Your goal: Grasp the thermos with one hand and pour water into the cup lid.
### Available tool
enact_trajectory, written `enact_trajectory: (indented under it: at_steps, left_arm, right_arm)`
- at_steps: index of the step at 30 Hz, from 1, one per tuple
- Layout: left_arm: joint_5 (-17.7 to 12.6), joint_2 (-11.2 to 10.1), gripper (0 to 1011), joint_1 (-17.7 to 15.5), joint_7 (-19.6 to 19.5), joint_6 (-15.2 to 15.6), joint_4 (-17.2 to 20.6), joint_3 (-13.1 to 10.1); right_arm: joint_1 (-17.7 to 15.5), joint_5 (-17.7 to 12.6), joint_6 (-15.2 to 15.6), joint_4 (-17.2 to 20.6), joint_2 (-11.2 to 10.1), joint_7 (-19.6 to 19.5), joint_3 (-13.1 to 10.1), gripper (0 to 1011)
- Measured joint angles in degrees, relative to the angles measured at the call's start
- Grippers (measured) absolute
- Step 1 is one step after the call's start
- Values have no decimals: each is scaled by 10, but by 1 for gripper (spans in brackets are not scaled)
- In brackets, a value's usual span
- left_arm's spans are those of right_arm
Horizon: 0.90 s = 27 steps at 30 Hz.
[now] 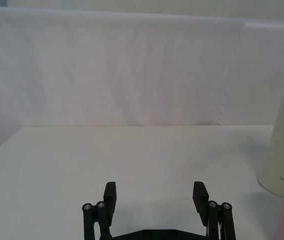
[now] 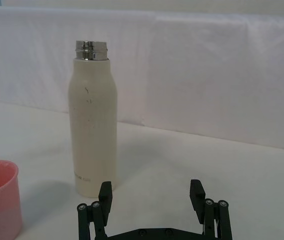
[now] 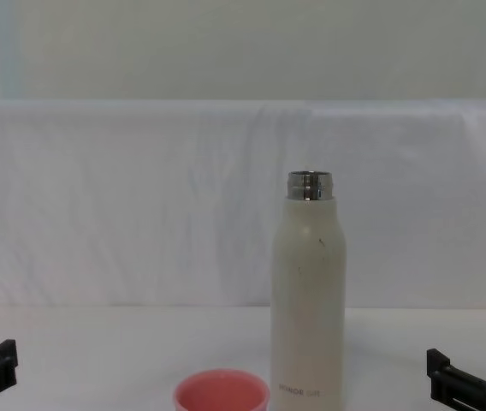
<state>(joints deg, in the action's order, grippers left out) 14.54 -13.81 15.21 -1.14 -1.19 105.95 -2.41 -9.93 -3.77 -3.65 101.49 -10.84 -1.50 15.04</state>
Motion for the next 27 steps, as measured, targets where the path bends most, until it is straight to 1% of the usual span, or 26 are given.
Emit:
enact_trajectory:
  at_steps: [27]
  left_arm:
    - [0, 0, 1001, 0, 0, 0, 0, 0]
  right_arm:
    - [0, 0, 0, 0, 0, 0, 0, 1001]
